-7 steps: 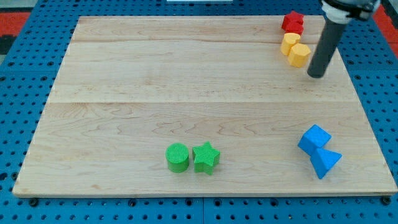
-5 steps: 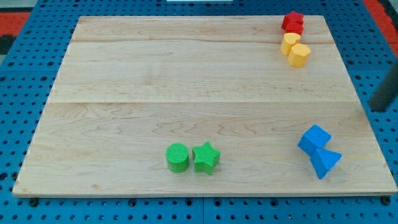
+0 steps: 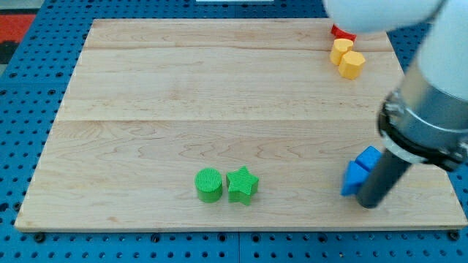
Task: Move the blue triangle to the yellow hexagon
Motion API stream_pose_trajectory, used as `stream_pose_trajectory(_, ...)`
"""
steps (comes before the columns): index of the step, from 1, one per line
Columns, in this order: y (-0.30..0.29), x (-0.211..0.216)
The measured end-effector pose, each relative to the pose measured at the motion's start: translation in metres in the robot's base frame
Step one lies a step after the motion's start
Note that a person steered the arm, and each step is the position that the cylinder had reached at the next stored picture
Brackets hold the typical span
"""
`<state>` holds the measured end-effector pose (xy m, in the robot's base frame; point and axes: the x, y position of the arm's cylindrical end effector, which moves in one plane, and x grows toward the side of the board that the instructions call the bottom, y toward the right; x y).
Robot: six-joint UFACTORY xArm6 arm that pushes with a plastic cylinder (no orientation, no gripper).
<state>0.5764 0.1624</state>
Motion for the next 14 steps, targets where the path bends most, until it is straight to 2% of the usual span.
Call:
stream_pose_trajectory(2, -0.004, -0.07)
stream_pose_trajectory(3, -0.025, -0.069)
stream_pose_trajectory(4, -0.08, -0.068)
stream_pose_trajectory(5, -0.083, -0.099)
stream_pose_trajectory(6, -0.055, -0.136)
stream_pose_trajectory(8, -0.053, -0.095)
stream_pose_trajectory(9, -0.035, -0.1)
stream_pose_trajectory(10, 0.003, -0.14)
stream_pose_trajectory(11, 0.032, -0.152)
stream_pose_trajectory(12, 0.016, -0.128)
stream_pose_trajectory(13, -0.044, -0.124)
stream_pose_trajectory(14, -0.069, -0.132)
